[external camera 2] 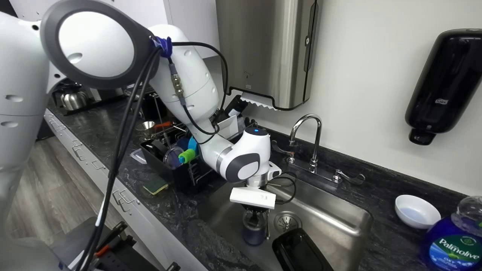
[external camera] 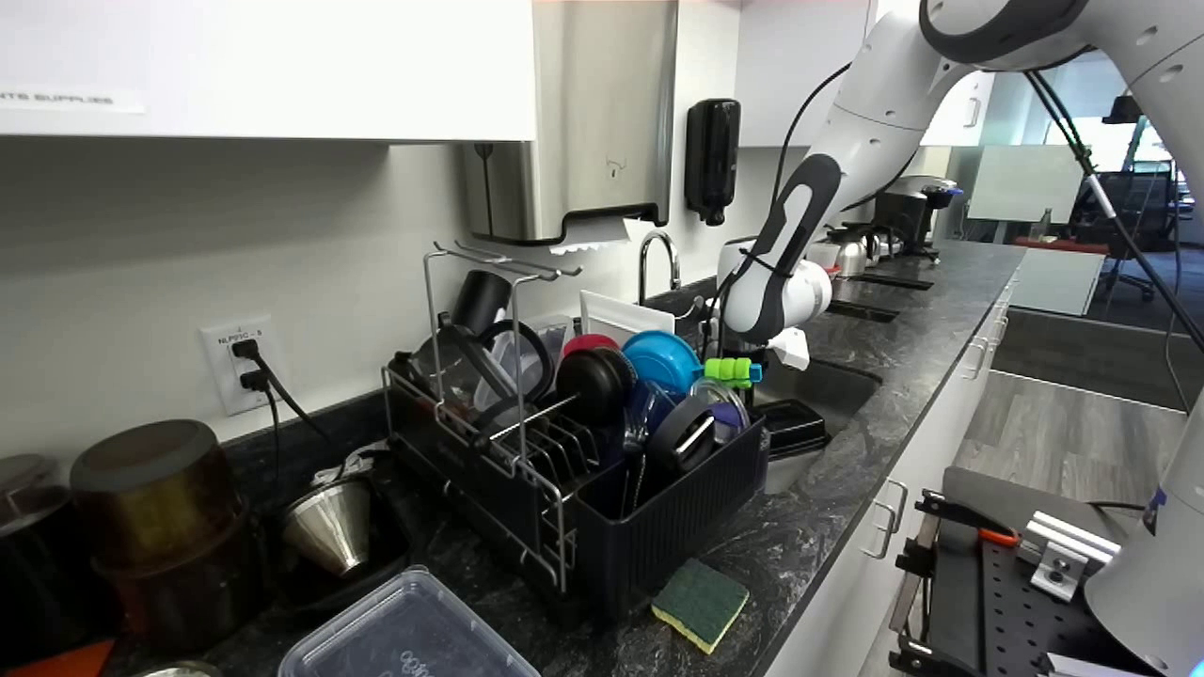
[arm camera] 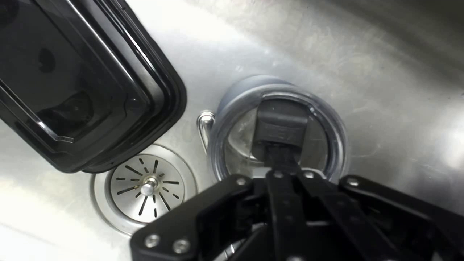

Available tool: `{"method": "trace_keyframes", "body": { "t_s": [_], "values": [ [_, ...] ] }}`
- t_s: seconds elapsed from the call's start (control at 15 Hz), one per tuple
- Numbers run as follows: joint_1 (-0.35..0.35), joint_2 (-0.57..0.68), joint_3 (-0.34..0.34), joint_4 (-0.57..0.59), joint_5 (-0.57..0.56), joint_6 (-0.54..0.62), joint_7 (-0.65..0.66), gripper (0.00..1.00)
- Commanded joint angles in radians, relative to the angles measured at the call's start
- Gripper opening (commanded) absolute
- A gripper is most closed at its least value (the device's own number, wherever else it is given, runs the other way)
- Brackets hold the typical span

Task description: Cover the mug in the sink with a lid

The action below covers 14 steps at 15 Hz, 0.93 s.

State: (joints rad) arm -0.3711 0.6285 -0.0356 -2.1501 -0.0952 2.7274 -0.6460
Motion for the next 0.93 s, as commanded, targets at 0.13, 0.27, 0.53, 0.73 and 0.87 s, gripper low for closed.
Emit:
{"method": "trace_keyframes", "body": {
  "t_s": [0.13, 0.27, 0.53, 0.73, 0.87],
  "values": [
    [-0.031, -0.012, -0.009, -0.035, 0.024, -0.002, 0.037, 0.27],
    [-0.031, -0.009, -0.009, -0.025, 0.030, -0.017, 0.045, 0.39],
    [-0.006, 0.001, 0.005, 0.002, -0.008, -0.002, 0.006, 0.45],
    [-0.006, 0.001, 0.005, 0.002, -0.008, -0.002, 0.006, 0.47],
    [-0.013, 0.000, -0.001, -0.004, 0.004, -0.004, 0.025, 0.47]
  ]
}}
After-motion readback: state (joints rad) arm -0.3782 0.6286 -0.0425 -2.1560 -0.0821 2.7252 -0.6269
